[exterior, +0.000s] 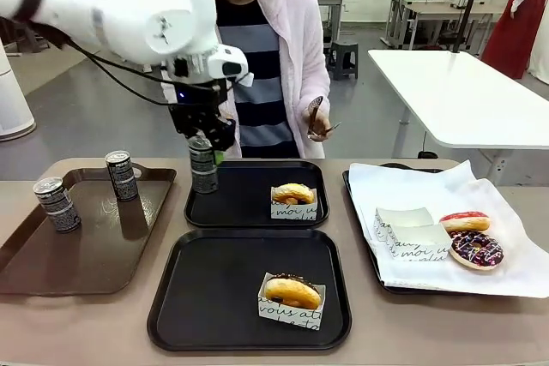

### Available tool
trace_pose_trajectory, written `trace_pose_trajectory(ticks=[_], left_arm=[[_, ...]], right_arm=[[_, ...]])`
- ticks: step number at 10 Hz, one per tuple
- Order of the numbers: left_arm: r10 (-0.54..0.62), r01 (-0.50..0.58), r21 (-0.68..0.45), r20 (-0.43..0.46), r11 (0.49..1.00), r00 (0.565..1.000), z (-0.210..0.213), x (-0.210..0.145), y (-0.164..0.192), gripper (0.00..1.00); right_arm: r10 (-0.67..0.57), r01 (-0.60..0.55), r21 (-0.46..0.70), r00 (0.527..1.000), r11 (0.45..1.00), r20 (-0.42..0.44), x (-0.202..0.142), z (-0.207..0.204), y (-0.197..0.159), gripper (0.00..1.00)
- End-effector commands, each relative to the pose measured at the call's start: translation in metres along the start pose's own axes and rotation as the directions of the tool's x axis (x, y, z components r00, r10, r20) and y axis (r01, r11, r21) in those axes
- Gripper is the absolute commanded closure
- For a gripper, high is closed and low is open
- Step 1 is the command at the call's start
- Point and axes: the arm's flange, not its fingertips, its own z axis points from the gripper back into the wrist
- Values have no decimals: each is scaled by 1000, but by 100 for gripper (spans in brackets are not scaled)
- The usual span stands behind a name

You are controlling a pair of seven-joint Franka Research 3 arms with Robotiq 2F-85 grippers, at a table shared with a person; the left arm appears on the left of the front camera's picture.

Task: Set up donuts and drinks on trays.
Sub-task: Pick up one Pepsi coke and place it on the Flat Tray.

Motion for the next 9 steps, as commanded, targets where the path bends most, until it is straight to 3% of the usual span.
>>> trace_pose_trajectory(ticks=[1,5,6,7,9], left_arm=[[49,-48,-46,37,998,998,-21,6,-5,42],[74,-74,-22,7,997,997,-65,6,-11,42],[115,-120,-64,-79,991,990,-58,6,-14,42],[36,-36,-53,-9,998,999,-65,8,-10,42],[36,-36,-53,-9,998,999,-65,8,-10,42]], right_arm=[[12,-12,21,1000,1000,6,0,-1,-1,0],[12,-12,21,1000,1000,6,0,-1,-1,0],[12,-12,21,1000,1000,6,0,-1,-1,0],[12,-12,21,1000,1000,6,0,-1,-1,0],[12,-12,21,1000,1000,6,0,-1,-1,0]])
